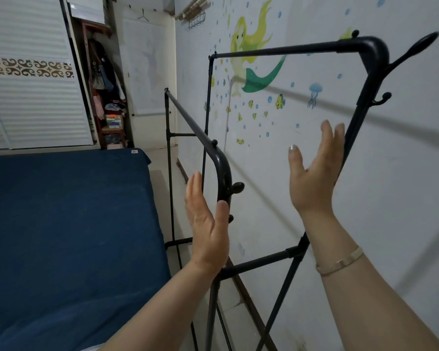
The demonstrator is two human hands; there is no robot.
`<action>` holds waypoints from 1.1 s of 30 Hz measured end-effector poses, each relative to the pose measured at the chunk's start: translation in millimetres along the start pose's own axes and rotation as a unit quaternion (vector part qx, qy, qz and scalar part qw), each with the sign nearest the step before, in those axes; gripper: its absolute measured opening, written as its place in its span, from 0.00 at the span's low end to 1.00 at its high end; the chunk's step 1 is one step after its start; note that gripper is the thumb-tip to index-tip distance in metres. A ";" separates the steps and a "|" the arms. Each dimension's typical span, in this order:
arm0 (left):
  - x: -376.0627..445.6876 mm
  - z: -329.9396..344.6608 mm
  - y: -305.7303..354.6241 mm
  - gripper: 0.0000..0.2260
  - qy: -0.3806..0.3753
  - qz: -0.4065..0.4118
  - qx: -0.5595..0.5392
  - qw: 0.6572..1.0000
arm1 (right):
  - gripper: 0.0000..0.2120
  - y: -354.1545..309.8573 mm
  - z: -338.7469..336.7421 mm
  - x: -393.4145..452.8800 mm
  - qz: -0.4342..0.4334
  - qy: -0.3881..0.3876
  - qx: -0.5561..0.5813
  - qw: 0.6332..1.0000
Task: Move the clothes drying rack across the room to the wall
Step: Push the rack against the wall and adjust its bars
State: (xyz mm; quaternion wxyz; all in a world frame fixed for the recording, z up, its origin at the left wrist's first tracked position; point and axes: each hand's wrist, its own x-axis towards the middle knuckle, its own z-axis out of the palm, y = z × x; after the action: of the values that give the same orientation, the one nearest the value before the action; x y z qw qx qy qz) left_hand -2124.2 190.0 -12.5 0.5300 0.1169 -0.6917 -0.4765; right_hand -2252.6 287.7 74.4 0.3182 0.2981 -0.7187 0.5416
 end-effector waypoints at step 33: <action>231.7 -28.4 -57.8 0.20 -0.358 0.393 0.024 0.847 | 0.19 -144.6 95.9 -38.7 0.143 -0.143 -0.463 0.863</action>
State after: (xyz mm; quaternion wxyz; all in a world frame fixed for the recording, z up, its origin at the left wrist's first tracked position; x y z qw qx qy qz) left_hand -2215.3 -9.7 85.8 0.3854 -0.3305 -0.8329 -0.2205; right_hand -2129.7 164.0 109.1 0.2322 0.0843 -0.9591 0.1381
